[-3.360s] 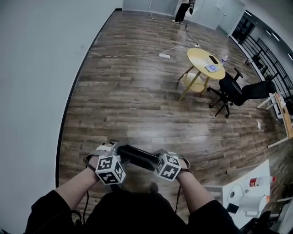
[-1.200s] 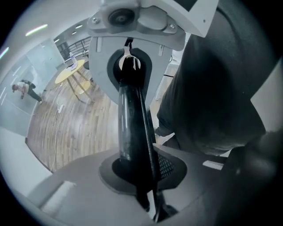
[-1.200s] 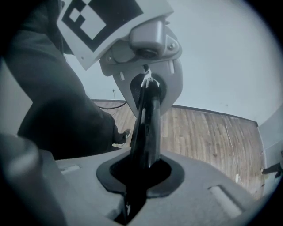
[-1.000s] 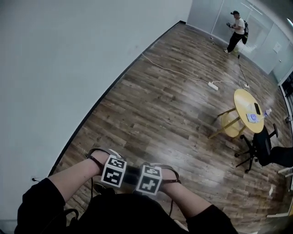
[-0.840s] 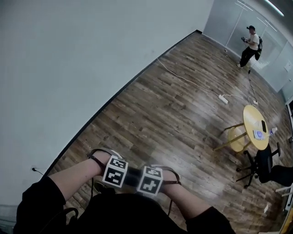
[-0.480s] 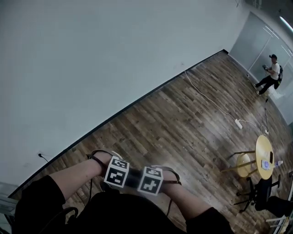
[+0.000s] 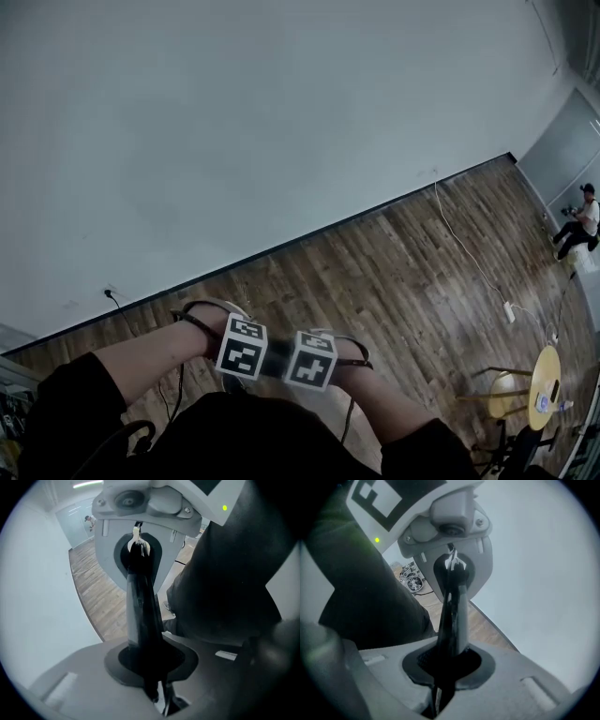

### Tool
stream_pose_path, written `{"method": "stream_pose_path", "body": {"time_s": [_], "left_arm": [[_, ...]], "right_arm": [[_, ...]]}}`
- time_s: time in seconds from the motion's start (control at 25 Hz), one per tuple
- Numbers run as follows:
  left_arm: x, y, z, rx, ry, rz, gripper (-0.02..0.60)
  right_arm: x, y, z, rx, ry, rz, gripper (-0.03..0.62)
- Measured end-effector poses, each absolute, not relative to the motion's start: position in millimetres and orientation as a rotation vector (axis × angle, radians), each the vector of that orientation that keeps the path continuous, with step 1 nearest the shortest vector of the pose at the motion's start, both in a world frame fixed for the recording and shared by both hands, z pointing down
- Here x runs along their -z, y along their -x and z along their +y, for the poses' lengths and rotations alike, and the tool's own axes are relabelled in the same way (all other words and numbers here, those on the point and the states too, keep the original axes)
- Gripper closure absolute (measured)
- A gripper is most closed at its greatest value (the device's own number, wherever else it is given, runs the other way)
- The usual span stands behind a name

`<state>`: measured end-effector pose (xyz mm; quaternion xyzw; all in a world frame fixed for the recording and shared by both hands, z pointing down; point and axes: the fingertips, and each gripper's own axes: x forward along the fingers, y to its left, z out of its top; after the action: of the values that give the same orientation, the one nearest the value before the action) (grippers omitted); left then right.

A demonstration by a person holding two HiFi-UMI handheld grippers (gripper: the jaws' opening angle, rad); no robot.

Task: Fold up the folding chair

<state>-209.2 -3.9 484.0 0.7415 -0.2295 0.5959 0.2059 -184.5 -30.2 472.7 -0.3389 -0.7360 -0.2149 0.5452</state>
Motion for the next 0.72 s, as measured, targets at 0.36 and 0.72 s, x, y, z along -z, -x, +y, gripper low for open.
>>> {"method": "stream_pose_path", "body": {"time_s": [0.36,0.72], "left_arm": [[-469.6,319.6,45.8,-1.562,-1.906,-0.839,0.523],[-460.8,390.4,78.5,-1.422,-1.749,-1.01,0.52]], "right_arm": [[-459.2,299.5,15.8,0.647,0.994,-1.682,0.545],[-450.5,379.2,44.5,0.8,1.193,-1.571,0.545]]}}
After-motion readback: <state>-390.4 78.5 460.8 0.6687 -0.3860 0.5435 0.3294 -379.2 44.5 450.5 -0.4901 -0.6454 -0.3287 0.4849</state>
